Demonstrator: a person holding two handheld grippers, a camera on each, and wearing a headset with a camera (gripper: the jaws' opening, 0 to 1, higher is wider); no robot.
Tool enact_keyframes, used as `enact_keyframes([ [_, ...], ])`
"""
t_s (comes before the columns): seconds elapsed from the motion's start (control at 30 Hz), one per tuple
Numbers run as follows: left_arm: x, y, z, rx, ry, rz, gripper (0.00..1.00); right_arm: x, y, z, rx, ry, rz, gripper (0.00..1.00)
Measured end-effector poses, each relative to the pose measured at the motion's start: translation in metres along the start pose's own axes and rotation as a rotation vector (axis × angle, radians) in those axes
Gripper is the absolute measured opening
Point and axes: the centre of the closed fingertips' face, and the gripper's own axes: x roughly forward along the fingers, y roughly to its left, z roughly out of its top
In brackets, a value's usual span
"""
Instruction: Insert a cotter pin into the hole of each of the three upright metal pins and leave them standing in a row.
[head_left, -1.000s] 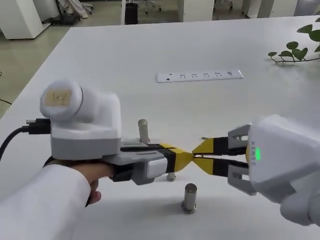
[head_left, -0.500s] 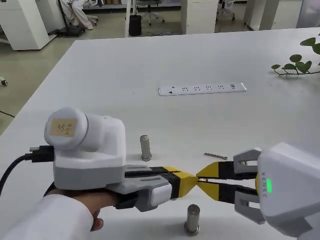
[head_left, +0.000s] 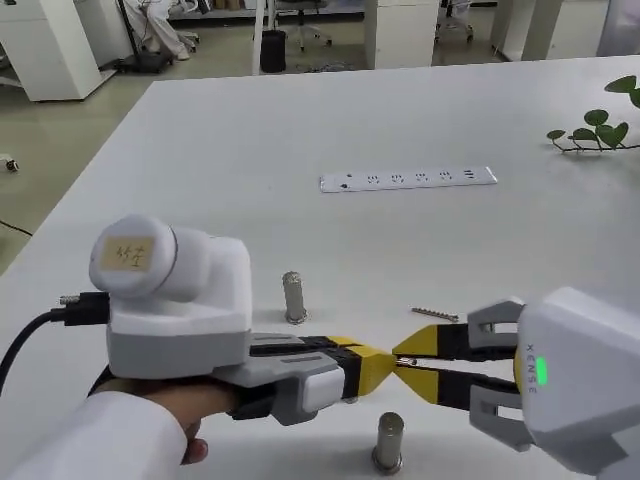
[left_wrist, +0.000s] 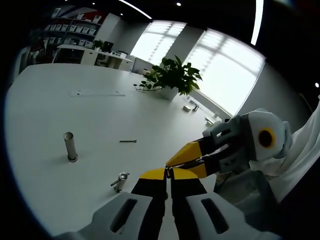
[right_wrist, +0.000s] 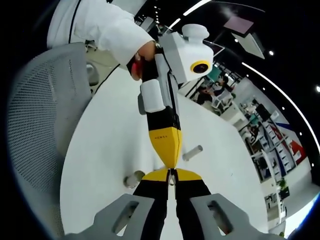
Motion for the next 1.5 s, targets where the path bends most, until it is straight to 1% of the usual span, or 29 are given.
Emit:
enact_keyframes([
  [0.03,0.001,0.000,0.001,-0.007,-0.004,-0.001,0.00,0.000,-0.001,-0.001,0.012,-0.001,-0.004,0.01],
  [0.1,0.000,0.001,0.002,-0.003,-0.007,0.006,0.00,-0.001,-0.001,-0.003,0.067,-0.017,0.002,0.08],
  [0.13,0.000,0.002,0.003,-0.002,-0.010,0.008,0.00,-0.002,-0.004,-0.004,0.086,-0.026,-0.008,0.10],
  [0.2,-0.001,0.002,0.006,-0.002,-0.017,0.005,0.00,-0.003,-0.004,-0.007,0.119,-0.026,0.004,0.14],
  [0.27,-0.002,0.002,0.008,0.006,-0.016,0.005,0.00,-0.005,-0.007,-0.014,0.138,-0.015,-0.002,0.16],
  [0.33,-0.003,0.003,0.008,0.009,-0.011,0.009,0.00,-0.006,-0.008,-0.024,0.192,0.007,0.013,0.19],
  [0.37,-0.005,0.006,0.011,0.039,-0.016,0.030,0.00,-0.007,-0.010,-0.029,0.233,0.014,0.008,0.23],
  [0.4,-0.005,0.007,0.012,0.063,-0.017,0.041,0.00,-0.008,-0.010,-0.031,0.252,0.014,0.016,0.25],
  [0.43,-0.006,0.005,0.012,0.069,-0.014,0.038,0.00,-0.009,-0.008,-0.033,0.275,0.012,0.033,0.26],
  [0.47,-0.007,0.004,0.015,0.088,-0.019,0.040,0.00,-0.011,-0.009,-0.036,0.314,0.011,0.039,0.26],
  [0.5,-0.007,0.004,0.016,0.097,-0.022,0.041,0.00,-0.012,-0.010,-0.036,0.336,0.003,0.045,0.25],
  [0.57,-0.008,0.003,0.018,0.118,-0.028,0.039,0.00,-0.013,-0.010,-0.038,0.402,-0.007,0.060,0.28],
  [0.63,-0.008,0.002,0.020,0.124,-0.035,0.030,0.00,-0.014,-0.008,-0.038,0.483,-0.028,0.096,0.33],
  [0.67,-0.008,0.000,0.022,0.127,-0.040,0.019,0.00,-0.014,-0.008,-0.038,0.538,-0.040,0.114,0.35],
  [0.73,-0.009,-0.003,0.024,0.153,-0.048,0.007,0.00,-0.016,-0.006,-0.037,0.589,-0.061,0.150,0.36],
  [0.77,-0.009,-0.005,0.025,0.162,-0.049,0.002,0.00,-0.017,-0.006,-0.035,0.601,-0.074,0.164,0.35],
  [0.8,-0.009,-0.007,0.025,0.175,-0.053,-0.007,0.00,-0.019,-0.008,-0.034,0.581,-0.087,0.165,0.34],
  [0.83,-0.009,-0.008,0.025,0.188,-0.054,-0.013,0.00,-0.020,-0.007,-0.034,0.568,-0.085,0.171,0.30],
  [0.87,-0.009,-0.008,0.025,0.195,-0.053,-0.014,0.00,-0.020,-0.007,-0.034,0.572,-0.079,0.178,0.28],
  [0.93,-0.009,-0.010,0.024,0.221,-0.052,-0.025,0.00,-0.020,-0.004,-0.035,0.578,-0.067,0.213,0.30],
  [1.0,-0.009,-0.015,0.025,0.266,-0.055,-0.044,0.00,-0.022,0.000,-0.033,0.570,-0.057,0.254,0.31],
  [1.03,-0.009,-0.018,0.025,0.307,-0.055,-0.054,0.00,-0.023,0.003,-0.031,0.568,-0.058,0.281,0.31],
  [1.07,-0.009,-0.019,0.026,0.334,-0.056,-0.057,0.00,-0.024,0.006,-0.030,0.563,-0.056,0.304,0.30],
  [1.13,-0.009,-0.021,0.026,0.371,-0.059,-0.062,0.00,-0.025,0.010,-0.027,0.529,-0.052,0.337,0.31],
  [1.2,-0.009,-0.021,0.026,0.417,-0.059,-0.064,0.00,-0.027,0.013,-0.023,0.541,-0.060,0.371,0.31],
  [1.27,-0.009,-0.021,0.024,0.440,-0.053,-0.074,0.00,-0.028,0.014,-0.020,0.557,-0.072,0.395,0.30],
  [1.33,-0.009,-0.023,0.021,0.489,-0.046,-0.084,0.00,-0.028,0.012,-0.018,0.565,-0.082,0.401,0.30],
  [1.4,-0.008,-0.023,0.019,0.497,-0.038,-0.087,0.00,-0.028,0.009,-0.017,0.567,-0.086,0.398,0.28],
  [1.5,-0.007,-0.025,0.015,0.527,-0.034,-0.096,0.00,-0.029,0.003,-0.014,0.570,-0.099,0.392,0.27],
])
